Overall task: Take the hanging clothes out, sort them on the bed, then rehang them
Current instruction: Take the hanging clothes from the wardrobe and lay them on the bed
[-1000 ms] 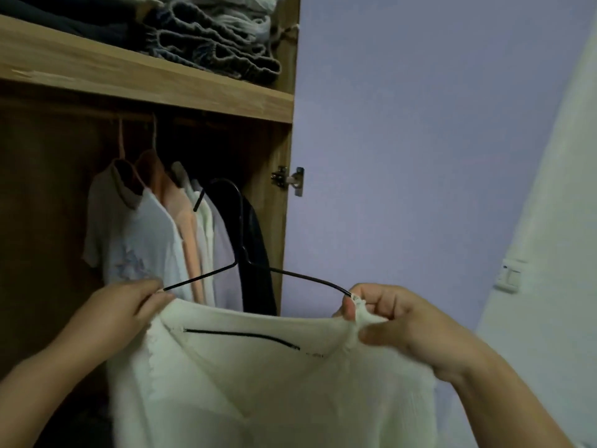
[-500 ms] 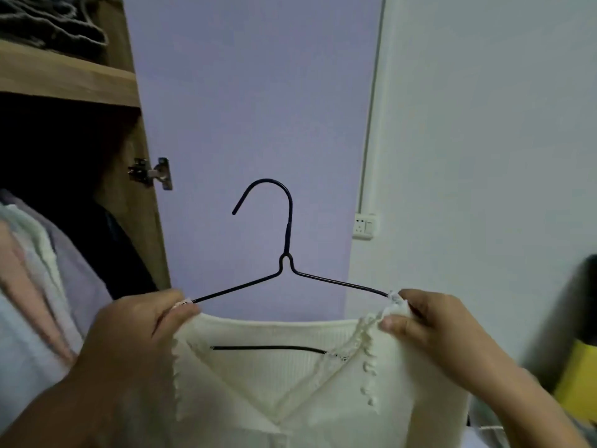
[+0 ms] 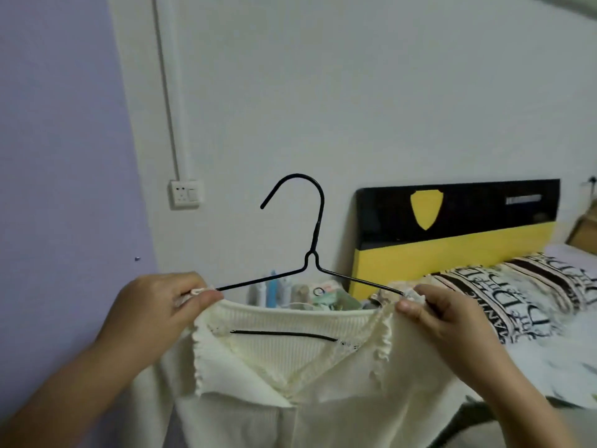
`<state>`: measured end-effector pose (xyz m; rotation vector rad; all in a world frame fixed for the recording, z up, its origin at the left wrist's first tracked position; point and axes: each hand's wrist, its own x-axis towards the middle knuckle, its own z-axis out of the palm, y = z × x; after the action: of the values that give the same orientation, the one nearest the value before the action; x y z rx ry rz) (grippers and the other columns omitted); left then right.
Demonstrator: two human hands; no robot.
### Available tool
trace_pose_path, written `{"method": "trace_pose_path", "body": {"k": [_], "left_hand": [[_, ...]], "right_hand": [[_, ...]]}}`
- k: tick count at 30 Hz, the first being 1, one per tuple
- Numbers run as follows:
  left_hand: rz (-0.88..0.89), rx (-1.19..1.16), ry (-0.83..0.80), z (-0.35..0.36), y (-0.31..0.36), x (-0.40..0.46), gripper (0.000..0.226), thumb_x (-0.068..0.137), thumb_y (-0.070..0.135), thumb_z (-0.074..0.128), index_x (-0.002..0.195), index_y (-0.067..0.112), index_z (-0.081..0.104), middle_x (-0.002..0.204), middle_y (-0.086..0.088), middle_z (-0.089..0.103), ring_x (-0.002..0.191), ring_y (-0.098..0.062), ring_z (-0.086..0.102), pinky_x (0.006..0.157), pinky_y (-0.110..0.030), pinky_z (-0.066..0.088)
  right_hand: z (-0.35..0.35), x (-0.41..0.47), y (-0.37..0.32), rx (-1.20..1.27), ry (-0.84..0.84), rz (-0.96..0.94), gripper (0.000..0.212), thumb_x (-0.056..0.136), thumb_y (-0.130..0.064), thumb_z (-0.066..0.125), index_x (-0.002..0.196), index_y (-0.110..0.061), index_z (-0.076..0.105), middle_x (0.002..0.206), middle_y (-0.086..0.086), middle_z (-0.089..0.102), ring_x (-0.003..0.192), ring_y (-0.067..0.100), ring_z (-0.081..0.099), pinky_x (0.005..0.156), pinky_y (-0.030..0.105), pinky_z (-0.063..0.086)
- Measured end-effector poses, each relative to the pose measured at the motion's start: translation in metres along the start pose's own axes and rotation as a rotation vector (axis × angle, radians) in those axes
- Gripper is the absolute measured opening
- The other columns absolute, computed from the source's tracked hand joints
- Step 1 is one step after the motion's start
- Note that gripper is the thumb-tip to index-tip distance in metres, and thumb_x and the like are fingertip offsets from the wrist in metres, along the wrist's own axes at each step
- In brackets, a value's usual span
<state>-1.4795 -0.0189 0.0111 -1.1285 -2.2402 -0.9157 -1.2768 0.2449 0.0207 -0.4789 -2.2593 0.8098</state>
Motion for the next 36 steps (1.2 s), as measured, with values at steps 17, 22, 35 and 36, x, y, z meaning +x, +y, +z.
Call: {"method": "trace_pose_path", "body": {"k": [17, 22, 35, 36], "left_hand": [[0.349, -0.408, -0.350, 0.262, 0.273, 0.053, 0.052, 0.069, 0.063, 0.046, 0.055, 0.016, 0.062, 0.039, 0.003, 0.039, 0.061, -0.010, 0.050, 0.044, -0.026, 0.031], [0.452, -0.483, -0.501, 0.321, 0.347, 0.051, 0.050, 0.070, 0.061, 0.060, 0.055, 0.013, 0.062, 0.041, -0.001, 0.048, 0.069, -0.008, 0.054, 0.046, -0.023, 0.029], [0.651, -0.637, -0.784, 0.472, 0.479, 0.093, 0.039, 0.078, 0.049, 0.066, 0.062, 0.013, 0.063, 0.052, -0.002, 0.056, 0.054, -0.009, 0.051, 0.051, -0.024, 0.032], [0.646, -0.647, -0.812, 0.485, 0.489, 0.096, 0.034, 0.080, 0.043, 0.067, 0.063, 0.013, 0.064, 0.053, -0.002, 0.057, 0.055, -0.009, 0.050, 0.052, -0.024, 0.032]], "right_hand": [[-0.246, -0.138, 0.173, -0.306, 0.378, 0.507, 0.038, 0.084, -0.026, 0.066, 0.081, 0.011, 0.058, 0.059, 0.014, 0.048, 0.060, 0.018, 0.041, 0.058, 0.033, 0.029], [-0.295, -0.183, 0.205, -0.427, 0.439, 0.666, 0.044, 0.085, -0.027, 0.064, 0.056, -0.012, 0.034, 0.048, -0.005, 0.034, 0.049, 0.011, 0.031, 0.051, 0.028, 0.021], [-0.343, -0.195, 0.276, -0.534, 0.629, 1.022, 0.048, 0.082, -0.024, 0.069, 0.053, -0.014, 0.033, 0.042, -0.006, 0.030, 0.047, 0.011, 0.032, 0.048, 0.022, 0.025], [-0.345, -0.193, 0.284, -0.552, 0.631, 1.046, 0.047, 0.081, -0.025, 0.070, 0.053, -0.013, 0.034, 0.044, -0.005, 0.031, 0.047, 0.011, 0.031, 0.048, 0.023, 0.024]]}}
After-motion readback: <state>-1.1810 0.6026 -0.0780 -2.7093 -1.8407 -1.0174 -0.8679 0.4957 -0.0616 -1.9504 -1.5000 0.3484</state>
